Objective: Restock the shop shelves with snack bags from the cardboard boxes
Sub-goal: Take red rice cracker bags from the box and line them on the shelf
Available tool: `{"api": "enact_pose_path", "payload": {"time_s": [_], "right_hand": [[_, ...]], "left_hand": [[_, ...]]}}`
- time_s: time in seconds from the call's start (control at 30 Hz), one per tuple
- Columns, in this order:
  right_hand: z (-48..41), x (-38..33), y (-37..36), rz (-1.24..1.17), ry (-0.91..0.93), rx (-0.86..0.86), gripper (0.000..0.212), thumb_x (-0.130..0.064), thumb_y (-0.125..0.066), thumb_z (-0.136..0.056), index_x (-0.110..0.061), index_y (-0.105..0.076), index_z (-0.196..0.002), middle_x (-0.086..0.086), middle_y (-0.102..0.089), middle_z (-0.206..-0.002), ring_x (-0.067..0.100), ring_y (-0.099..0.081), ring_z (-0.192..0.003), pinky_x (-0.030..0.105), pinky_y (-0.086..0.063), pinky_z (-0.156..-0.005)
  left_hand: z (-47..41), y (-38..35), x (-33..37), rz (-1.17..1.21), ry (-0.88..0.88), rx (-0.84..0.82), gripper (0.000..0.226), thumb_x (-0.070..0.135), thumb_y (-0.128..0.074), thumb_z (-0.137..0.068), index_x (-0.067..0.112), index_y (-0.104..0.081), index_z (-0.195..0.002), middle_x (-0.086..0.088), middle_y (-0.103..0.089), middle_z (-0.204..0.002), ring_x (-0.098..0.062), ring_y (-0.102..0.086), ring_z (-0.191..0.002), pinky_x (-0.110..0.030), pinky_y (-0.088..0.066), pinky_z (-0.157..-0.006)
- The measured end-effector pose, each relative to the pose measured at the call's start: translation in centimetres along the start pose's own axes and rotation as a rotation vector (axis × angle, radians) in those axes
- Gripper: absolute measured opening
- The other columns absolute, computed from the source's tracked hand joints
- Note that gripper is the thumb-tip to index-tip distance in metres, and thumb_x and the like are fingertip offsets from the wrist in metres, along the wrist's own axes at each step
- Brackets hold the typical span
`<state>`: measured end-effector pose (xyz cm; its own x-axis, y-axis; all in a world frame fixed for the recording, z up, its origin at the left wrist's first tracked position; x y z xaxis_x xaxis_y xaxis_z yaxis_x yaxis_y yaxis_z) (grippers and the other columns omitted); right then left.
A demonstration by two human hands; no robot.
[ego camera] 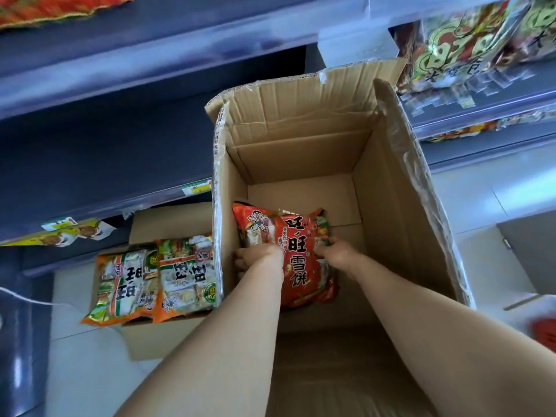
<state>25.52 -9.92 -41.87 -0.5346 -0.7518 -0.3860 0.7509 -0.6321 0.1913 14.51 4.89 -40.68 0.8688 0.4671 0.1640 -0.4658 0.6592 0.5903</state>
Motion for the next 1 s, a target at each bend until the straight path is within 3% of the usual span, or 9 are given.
{"api": "enact_pose_path", "payload": {"time_s": [0.17,0.23,0.4,0.5,0.6,0.7,0.83,0.93,1.0], "right_hand": [[-1.9,1.6,-0.8,-0.183,-0.074,-0.065,0.053,-0.038,-0.054,-0.094,-0.015,-0.038,-0.139,0.010,-0.055,-0.134,0.030,-0.051,-0.124,0.041,-0.037,-0.099],[-2.7,2.4,-0.7,-0.256,-0.093,-0.060,0.063,-0.048,-0.057,-0.089,-0.017,-0.038,-0.140,0.009,-0.059,-0.129,0.028,-0.056,-0.115,0.042,-0.040,-0.092],[-2.3,2.3,0.0,-0.361,-0.086,-0.122,0.039,-0.049,-0.049,-0.092,-0.016,-0.055,-0.110,0.006,-0.065,-0.101,0.026,-0.058,-0.107,0.041,-0.037,-0.096],[-1.2,1.4,0.9,-0.405,-0.077,-0.091,0.032,-0.042,-0.052,-0.094,-0.014,-0.055,-0.108,0.005,-0.064,-0.086,0.020,-0.060,-0.081,0.033,-0.043,-0.075],[1.0,-0.3,2.0,-0.472,-0.044,-0.046,0.032,-0.036,-0.057,-0.093,-0.012,-0.057,-0.114,0.007,-0.067,-0.090,0.020,-0.062,-0.075,0.030,-0.044,-0.062],[3.8,-2.9,3.4,-0.556,0.027,-0.007,0.038,-0.033,-0.059,-0.092,-0.010,-0.056,-0.121,0.012,-0.067,-0.112,0.025,-0.063,-0.084,0.034,-0.049,-0.076],[8.6,-5.8,5.1,-0.561,0.110,-0.008,0.047,-0.036,-0.060,-0.091,-0.010,-0.054,-0.130,0.011,-0.066,-0.119,0.027,-0.064,-0.099,0.039,-0.050,-0.091],[13.1,-7.6,6.6,-0.511,0.160,0.001,0.041,-0.034,-0.056,-0.094,-0.008,-0.053,-0.126,0.007,-0.067,-0.114,0.020,-0.063,-0.080,0.027,-0.047,-0.066],[15.9,-8.6,7.7,-0.470,0.205,0.008,0.034,-0.032,-0.056,-0.095,-0.011,-0.054,-0.122,0.004,-0.068,-0.093,0.014,-0.058,-0.067,0.023,-0.037,-0.053]], "left_hand": [[-1.9,-0.9,0.4,0.061,-0.050,0.025,0.067,0.024,-0.061,-0.086,0.012,-0.030,-0.144,-0.013,-0.030,-0.148,-0.034,-0.033,-0.135,-0.047,-0.031,-0.112],[-2.6,-1.6,0.7,0.125,-0.069,0.011,0.071,0.021,-0.065,-0.084,0.009,-0.027,-0.143,-0.015,-0.040,-0.144,-0.037,-0.040,-0.132,-0.050,-0.037,-0.109],[-1.7,-1.5,1.8,0.168,-0.158,0.022,0.059,0.018,-0.066,-0.079,0.013,-0.034,-0.129,-0.015,-0.053,-0.131,-0.040,-0.051,-0.120,-0.055,-0.046,-0.097],[0.8,-0.6,3.8,-0.004,-0.235,0.042,0.050,0.025,-0.060,-0.085,0.013,-0.045,-0.131,-0.013,-0.043,-0.136,-0.037,-0.046,-0.123,-0.048,-0.043,-0.102],[4.6,0.6,6.5,-0.181,-0.342,0.043,0.048,0.033,-0.057,-0.089,0.015,-0.048,-0.132,-0.011,-0.036,-0.140,-0.034,-0.038,-0.128,-0.045,-0.034,-0.108],[9.2,2.3,9.4,-0.243,-0.491,0.055,0.050,0.028,-0.060,-0.087,0.017,-0.047,-0.133,-0.008,-0.034,-0.141,-0.032,-0.033,-0.130,-0.045,-0.033,-0.109],[15.1,5.4,12.2,-0.300,-0.620,0.087,0.051,0.023,-0.058,-0.089,0.011,-0.044,-0.137,-0.009,-0.033,-0.144,-0.032,-0.034,-0.131,-0.044,-0.035,-0.108],[18.3,7.9,13.3,-0.316,-0.679,0.091,0.052,0.019,-0.060,-0.086,0.001,-0.048,-0.133,-0.013,-0.044,-0.140,-0.032,-0.044,-0.127,-0.042,-0.041,-0.106],[20.2,9.8,13.7,-0.257,-0.706,0.096,0.054,0.018,-0.063,-0.082,0.003,-0.051,-0.133,-0.012,-0.049,-0.139,-0.030,-0.048,-0.126,-0.039,-0.042,-0.105]]}}
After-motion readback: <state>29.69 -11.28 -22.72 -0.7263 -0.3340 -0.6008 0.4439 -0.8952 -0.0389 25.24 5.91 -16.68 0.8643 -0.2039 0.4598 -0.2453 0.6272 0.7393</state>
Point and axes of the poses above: each hand's wrist, its own z-axis away from the middle knuckle, its own y-axis out of the back of the hand, x = y × z, the point moved 8 cm from there along -z, towards the middle knuckle
